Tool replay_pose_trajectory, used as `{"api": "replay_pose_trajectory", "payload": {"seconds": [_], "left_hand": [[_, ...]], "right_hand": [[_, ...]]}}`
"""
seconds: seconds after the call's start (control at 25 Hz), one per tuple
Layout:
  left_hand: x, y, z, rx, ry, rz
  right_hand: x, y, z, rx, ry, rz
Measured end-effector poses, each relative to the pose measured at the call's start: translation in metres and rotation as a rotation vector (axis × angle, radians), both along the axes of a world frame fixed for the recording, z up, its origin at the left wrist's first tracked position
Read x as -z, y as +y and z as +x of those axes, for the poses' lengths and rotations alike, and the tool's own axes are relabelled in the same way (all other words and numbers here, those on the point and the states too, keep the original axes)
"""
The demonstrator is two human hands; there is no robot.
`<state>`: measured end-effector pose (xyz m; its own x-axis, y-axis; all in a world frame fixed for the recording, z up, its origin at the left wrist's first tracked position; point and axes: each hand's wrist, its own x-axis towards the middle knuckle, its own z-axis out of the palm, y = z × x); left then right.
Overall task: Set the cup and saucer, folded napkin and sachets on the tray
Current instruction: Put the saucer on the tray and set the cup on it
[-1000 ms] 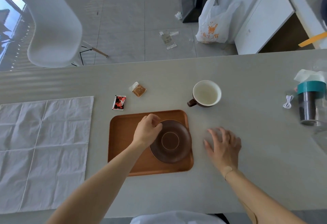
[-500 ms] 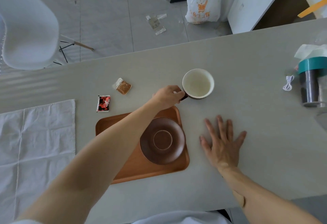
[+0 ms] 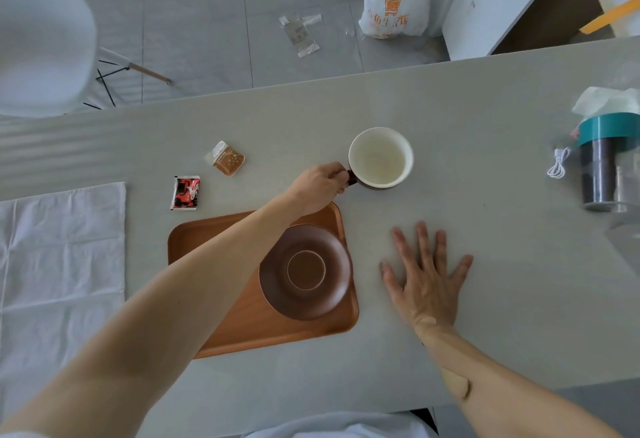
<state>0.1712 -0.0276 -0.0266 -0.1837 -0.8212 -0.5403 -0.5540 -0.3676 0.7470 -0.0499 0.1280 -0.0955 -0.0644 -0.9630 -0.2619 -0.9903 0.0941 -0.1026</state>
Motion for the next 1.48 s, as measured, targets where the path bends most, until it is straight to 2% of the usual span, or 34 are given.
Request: {"api": "replay_pose_trajectory", "payload": {"seconds": [0.24, 0.36, 0.56, 0.96, 1.28, 1.48], "left_hand": [[-0.010, 0.018, 0.026, -0.020, 0.072, -0.050], [-0.020, 0.045, 0.049, -0.052, 0.168, -0.065], [-0.036, 0.094, 0.087, -0.096, 0.197, -0.081], [-0.030, 0.159, 0.119, 0.019, 0.093, -0.003], [-0.022, 0.170, 0.122, 0.057, 0.048, 0.020], [-0.023, 0.168, 0.124, 0.128, -0.061, -0.015]], "right_hand": [[0.000, 0.000, -0.001, 0.004, 0.026, 0.009], [0.000, 0.000, -0.001, 0.011, 0.046, 0.019], [-0.001, 0.001, 0.000, 0.016, 0.031, 0.015], [-0.002, 0.003, 0.002, 0.022, -0.030, -0.050], [0.002, 0.004, 0.001, 0.019, -0.024, -0.067], [0.000, 0.004, 0.001, 0.018, -0.026, -0.070]]}}
